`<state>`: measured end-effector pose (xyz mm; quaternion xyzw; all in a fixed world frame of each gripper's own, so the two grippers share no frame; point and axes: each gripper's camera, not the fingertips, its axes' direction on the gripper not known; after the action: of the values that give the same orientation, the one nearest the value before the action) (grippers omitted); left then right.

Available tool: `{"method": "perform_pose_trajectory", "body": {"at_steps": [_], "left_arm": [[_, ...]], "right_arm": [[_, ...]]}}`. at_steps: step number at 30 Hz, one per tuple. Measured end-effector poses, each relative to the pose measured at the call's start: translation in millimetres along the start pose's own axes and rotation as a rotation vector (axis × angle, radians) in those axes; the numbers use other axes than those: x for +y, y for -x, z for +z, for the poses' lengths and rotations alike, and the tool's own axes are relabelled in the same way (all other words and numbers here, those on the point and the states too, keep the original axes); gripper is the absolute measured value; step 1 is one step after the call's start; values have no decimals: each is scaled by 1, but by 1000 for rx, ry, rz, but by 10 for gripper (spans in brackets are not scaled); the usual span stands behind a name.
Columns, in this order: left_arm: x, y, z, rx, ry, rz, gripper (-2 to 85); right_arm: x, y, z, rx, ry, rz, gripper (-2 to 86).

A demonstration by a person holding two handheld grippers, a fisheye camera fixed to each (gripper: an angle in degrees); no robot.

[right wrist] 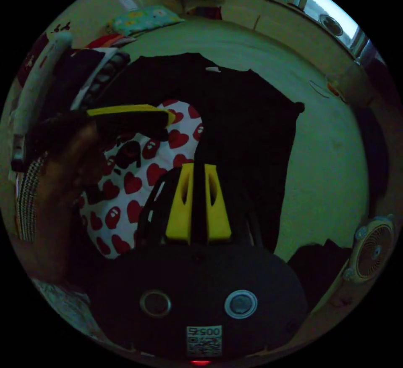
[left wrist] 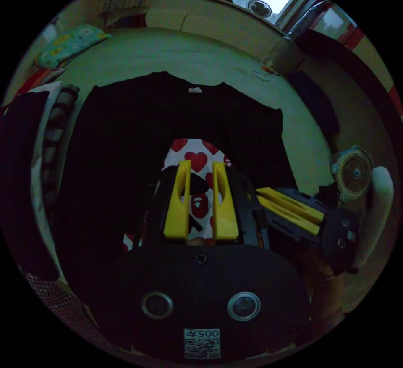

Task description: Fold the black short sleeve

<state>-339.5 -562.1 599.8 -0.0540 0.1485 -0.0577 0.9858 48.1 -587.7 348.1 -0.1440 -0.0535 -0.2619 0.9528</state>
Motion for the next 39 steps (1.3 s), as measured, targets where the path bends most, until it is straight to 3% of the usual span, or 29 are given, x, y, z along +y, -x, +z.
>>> {"method": "perform_pose_trajectory", "body": {"at_steps": [3, 8, 12, 16, 20, 27, 36, 39], "left_arm": [[-11, 13, -8, -10, -2, -4, 87], [-32, 42, -35, -39, -56, -38, 89], [-47, 62, -54, -90, -43, -13, 88], [-82, 96, -78, -221, -50, 54, 95], [-131, 137, -88, -374, -52, 116, 119], [-183, 194, -87, -259, 0, 45, 163], [-209, 227, -96, -250, 60, 64, 168], [-211, 238, -108, -243, 69, 77, 157]], "right_arm": [[1, -10, -21, -69, -25, -4, 55], [-6, -36, -40, 24, -198, 146, 60], [-20, -66, -8, 42, -90, 231, 57], [-20, -97, -37, -67, -121, 238, 68], [-17, -137, -81, 42, -235, 226, 114], [-30, -233, -84, -38, -146, 417, 142], [-26, -274, -64, -130, -25, 492, 143], [-20, -268, -66, -12, -8, 457, 120]]}}
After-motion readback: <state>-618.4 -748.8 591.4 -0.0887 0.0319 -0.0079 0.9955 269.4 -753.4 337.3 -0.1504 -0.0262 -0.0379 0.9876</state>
